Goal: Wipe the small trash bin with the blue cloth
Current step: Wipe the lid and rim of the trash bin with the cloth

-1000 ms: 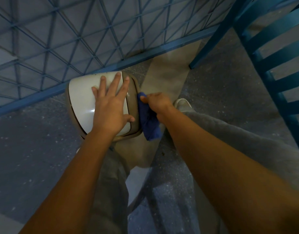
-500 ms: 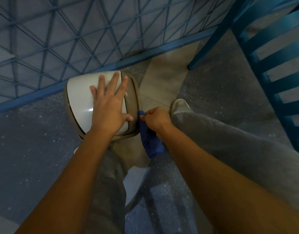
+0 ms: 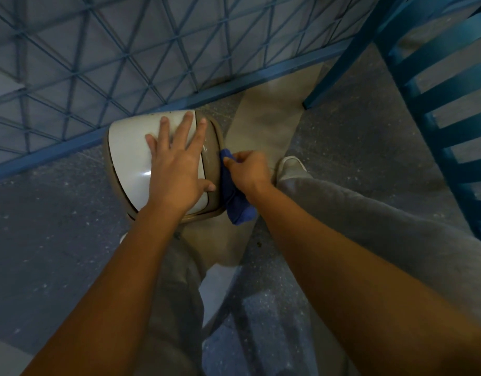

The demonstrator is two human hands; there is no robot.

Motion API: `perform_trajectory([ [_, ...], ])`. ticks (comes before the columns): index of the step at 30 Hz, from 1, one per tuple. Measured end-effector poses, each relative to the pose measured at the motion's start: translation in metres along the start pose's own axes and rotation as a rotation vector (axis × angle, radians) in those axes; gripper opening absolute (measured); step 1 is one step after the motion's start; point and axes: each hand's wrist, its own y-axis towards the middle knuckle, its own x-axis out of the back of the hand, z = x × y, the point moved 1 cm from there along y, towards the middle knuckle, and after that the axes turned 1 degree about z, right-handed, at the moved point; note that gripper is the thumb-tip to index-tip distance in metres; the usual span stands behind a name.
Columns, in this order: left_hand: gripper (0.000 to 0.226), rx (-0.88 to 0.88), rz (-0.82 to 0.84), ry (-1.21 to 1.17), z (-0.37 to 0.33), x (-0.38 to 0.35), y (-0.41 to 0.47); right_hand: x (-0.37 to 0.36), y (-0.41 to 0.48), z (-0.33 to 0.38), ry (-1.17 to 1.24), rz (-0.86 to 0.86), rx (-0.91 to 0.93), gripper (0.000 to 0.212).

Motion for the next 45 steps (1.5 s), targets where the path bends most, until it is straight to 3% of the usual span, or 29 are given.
perform_trajectory([
  [11, 0.110, -0.011, -0.004, -0.001, 0.000, 0.001, -0.001, -0.020, -0.079, -0.046, 0.026, -0.118, 0.041, 0.020],
  [20, 0.110, -0.014, 0.005, -0.001, 0.001, 0.001, 0.000, -0.008, -0.037, -0.015, -0.061, -0.164, 0.167, 0.024],
  [31, 0.111, -0.038, 0.020, 0.015, 0.002, 0.002, -0.001, -0.025, -0.067, -0.042, -0.100, -0.207, 0.113, 0.024],
  [39, 0.114, -0.046, 0.033, 0.051, 0.002, 0.001, 0.001, -0.012, -0.010, 0.003, -0.208, -0.220, 0.138, 0.022],
  [45, 0.113, -0.030, 0.031, 0.032, 0.003, 0.000, 0.001, -0.005, 0.034, 0.039, -0.323, -0.134, 0.197, 0.019],
])
